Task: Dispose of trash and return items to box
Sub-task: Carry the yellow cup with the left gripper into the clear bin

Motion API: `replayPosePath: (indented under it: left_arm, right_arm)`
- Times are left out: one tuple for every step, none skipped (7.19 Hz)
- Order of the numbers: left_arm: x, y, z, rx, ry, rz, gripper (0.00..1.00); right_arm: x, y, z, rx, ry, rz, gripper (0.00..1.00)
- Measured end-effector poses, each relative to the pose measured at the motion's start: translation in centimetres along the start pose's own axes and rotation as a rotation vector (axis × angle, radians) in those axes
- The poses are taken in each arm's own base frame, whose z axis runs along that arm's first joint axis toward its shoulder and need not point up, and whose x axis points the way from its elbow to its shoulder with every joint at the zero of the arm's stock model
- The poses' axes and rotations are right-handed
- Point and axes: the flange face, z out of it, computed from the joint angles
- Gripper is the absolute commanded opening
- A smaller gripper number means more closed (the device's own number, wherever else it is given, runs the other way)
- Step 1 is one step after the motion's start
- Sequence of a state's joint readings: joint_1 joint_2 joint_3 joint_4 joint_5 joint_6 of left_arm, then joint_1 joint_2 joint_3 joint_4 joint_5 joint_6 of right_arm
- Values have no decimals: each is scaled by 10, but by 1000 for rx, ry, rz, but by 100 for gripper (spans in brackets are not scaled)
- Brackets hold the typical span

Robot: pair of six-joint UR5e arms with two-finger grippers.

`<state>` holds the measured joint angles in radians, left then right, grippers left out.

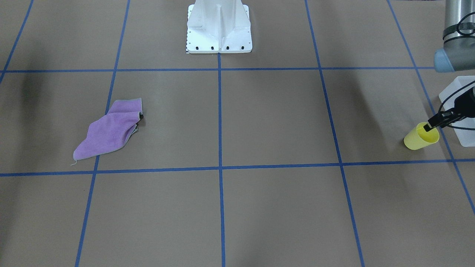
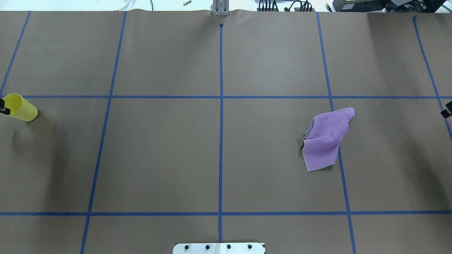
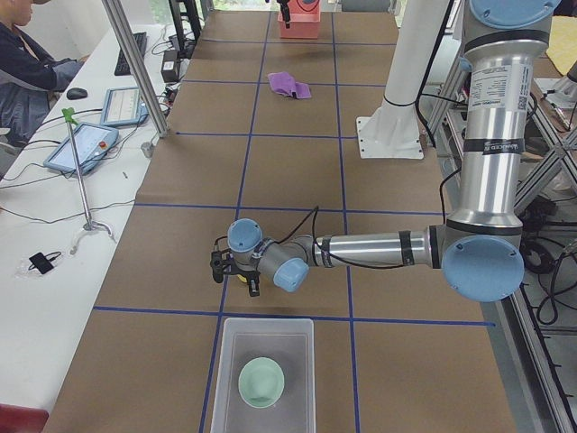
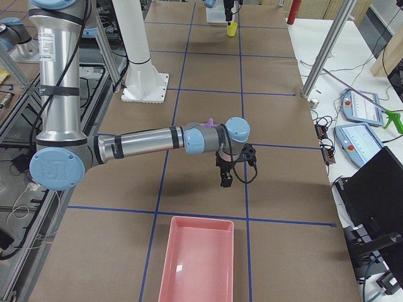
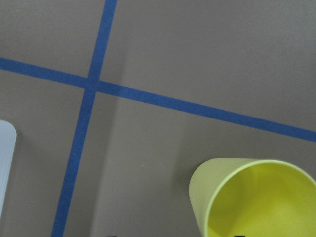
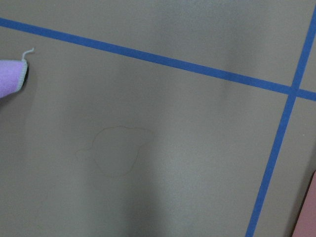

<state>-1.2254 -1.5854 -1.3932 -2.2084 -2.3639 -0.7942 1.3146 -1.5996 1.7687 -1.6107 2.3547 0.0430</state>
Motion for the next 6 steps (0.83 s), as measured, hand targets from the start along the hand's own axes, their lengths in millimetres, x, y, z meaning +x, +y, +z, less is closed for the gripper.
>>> replayPosePath:
  left_arm:
    - [2,-1,-1,-1,3,0,0]
    - [4,-1,-1,-5,8,-1,0]
    - [7,-1,-2,-23,28,-1,0]
    - [10,0,-5,-49,62,-3,0]
    - [8,-2,-17,-60,98,-15,0]
    - [3,-6,-32,-62,136,-27,0]
  right_arm:
    - [0,0,0,0,0,0,100]
    - [1,1,1,-2,0,2,100]
    - [1,1,1,-2,0,2,100]
    - [1,1,1,-3,0,3,100]
    - [1,2,1,-1,0,2,100]
    - [0,2,0,0,0,1,100]
